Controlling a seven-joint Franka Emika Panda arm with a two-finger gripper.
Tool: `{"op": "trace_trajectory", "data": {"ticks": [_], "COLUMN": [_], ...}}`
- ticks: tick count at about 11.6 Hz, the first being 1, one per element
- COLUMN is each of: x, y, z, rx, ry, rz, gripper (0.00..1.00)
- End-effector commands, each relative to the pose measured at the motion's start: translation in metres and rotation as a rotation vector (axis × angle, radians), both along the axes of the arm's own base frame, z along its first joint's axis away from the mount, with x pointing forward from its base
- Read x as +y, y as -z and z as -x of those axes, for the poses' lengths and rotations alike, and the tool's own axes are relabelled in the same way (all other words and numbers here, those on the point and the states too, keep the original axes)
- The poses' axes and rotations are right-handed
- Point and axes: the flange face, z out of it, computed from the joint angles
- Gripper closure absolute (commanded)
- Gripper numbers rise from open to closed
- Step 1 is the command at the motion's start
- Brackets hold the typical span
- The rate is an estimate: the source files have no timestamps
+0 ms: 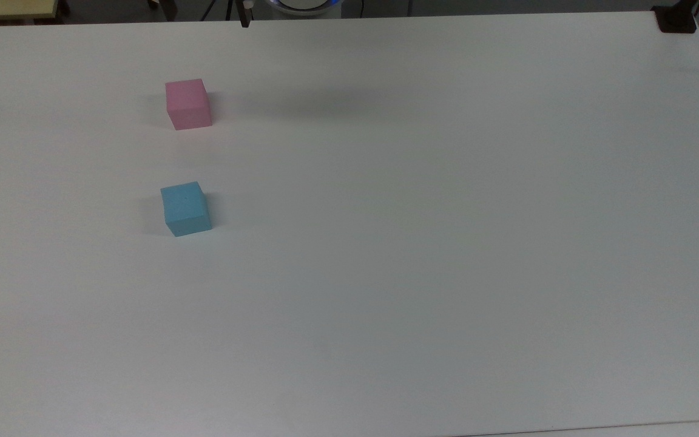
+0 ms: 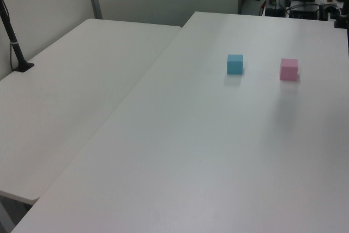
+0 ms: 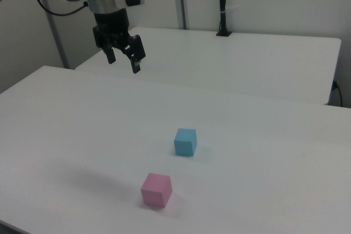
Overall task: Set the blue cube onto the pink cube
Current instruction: 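Move the open gripper toward the light-blue cube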
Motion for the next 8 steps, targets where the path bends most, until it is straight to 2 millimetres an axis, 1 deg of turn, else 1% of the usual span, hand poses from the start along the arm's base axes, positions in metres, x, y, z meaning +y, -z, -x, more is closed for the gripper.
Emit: {"op": "trace_trajectory", "data": {"ticks": [1,8], "x": [0.0135,0.0138], "y": [-0.0025,-0.0025], "z": [0.0027,0.0040], "rx": [-0.005,0.003], "ry": [-0.001,0.007], "rz": [0.021,0.020], "gripper": [0.00,0.00]}}
